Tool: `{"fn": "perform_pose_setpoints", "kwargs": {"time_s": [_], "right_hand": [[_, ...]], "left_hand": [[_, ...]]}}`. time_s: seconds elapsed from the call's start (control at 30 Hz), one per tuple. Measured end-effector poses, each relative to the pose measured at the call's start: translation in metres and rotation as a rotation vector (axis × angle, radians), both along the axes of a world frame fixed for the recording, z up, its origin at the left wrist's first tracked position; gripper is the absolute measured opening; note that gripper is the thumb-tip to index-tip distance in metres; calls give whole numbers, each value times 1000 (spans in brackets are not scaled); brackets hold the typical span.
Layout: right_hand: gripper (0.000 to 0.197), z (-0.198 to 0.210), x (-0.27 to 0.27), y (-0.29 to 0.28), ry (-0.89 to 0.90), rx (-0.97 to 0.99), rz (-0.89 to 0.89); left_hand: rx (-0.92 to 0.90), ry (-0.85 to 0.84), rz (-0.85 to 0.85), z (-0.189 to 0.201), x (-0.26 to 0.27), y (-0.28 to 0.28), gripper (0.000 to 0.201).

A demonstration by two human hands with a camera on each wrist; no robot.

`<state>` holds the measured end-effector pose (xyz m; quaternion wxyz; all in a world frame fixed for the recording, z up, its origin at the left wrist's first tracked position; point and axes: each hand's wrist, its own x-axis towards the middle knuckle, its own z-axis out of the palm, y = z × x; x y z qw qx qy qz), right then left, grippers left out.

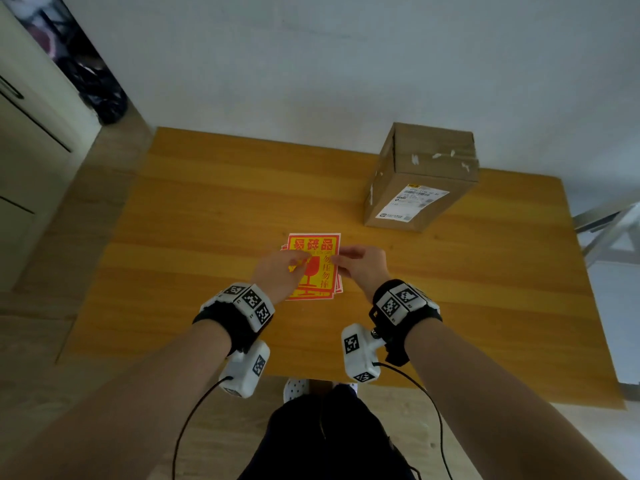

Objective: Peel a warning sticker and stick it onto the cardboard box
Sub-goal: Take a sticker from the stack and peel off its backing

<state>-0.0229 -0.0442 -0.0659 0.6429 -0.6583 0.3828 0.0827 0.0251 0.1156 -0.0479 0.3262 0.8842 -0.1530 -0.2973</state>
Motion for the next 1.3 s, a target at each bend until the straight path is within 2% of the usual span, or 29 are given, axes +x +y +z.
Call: {"fn": "perform_pose_setpoints", "kwargs": {"time_s": [0.23, 0.43, 0.6, 0.7, 0.97, 1.3], "right_hand": [[3, 44, 9, -5, -156, 159, 26], [12, 74, 17, -11, -255, 294, 29], [20, 87, 20, -16, -351, 320, 26], [14, 93, 23, -17, -375, 335, 19], [16, 105, 26, -27, -350, 339, 10], [21, 109, 28, -34, -345, 325, 74]], "left_hand": [[-80, -86, 68, 53, 11, -26, 32], [-140, -175, 78, 85, 14, -37, 35], [-205, -211, 133, 92, 16, -45, 38], [-209, -261, 132, 95, 17, -49, 39], [-189, -343, 73, 97, 19, -52, 38], [-261, -295, 49, 97, 23, -54, 43]]}}
